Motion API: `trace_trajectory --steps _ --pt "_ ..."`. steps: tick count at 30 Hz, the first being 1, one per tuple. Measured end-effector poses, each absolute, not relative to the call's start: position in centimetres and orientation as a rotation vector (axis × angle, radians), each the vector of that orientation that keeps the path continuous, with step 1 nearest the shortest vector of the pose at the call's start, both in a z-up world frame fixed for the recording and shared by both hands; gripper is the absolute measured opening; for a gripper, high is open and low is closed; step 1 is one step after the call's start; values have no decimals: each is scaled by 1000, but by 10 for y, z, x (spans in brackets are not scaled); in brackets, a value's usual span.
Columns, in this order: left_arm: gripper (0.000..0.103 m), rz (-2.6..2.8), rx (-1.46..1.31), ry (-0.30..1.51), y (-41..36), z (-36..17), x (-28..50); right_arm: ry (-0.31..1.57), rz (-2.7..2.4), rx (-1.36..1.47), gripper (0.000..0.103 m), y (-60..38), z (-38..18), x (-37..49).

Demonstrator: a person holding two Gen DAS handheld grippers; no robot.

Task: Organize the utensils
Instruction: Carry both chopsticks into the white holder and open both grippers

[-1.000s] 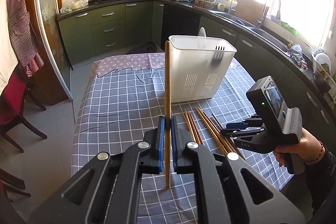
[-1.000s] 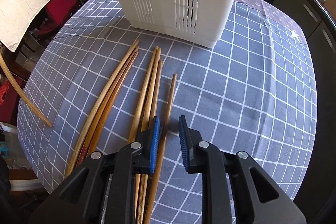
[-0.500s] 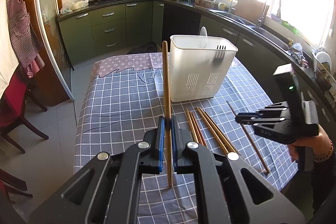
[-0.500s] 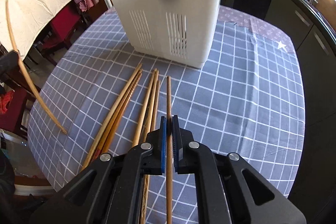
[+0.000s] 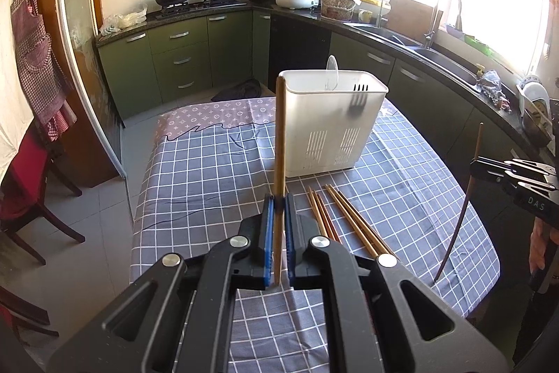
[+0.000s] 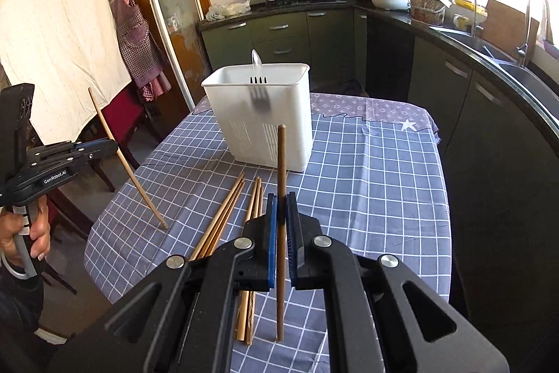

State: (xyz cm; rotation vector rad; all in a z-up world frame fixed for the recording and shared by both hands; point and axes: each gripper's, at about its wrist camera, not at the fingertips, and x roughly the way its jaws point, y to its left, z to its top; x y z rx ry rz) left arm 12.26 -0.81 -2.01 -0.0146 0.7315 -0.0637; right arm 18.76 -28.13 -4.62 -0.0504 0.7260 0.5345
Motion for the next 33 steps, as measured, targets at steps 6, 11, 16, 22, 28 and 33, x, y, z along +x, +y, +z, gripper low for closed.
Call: trace_trajectory --steps 6,11,16,22,28,33 --pt "6 -63 -7 729 -9 -17 122 696 529 -36 6 -293 -42 178" --pt "6 -66 -5 729 -10 -16 123 690 531 -33 6 -293 -43 176" --pt "6 -74 -2 729 -12 -11 124 672 540 -25 6 -295 -38 175" --pt "6 -103 -9 729 -13 5 131 623 557 -6 6 -297 -14 176" --pt "6 -126 -6 653 -17 49 140 553 568 20 6 -295 33 194" --pt "6 -136 -11 561 -21 95 153 500 579 59 6 -289 73 216"
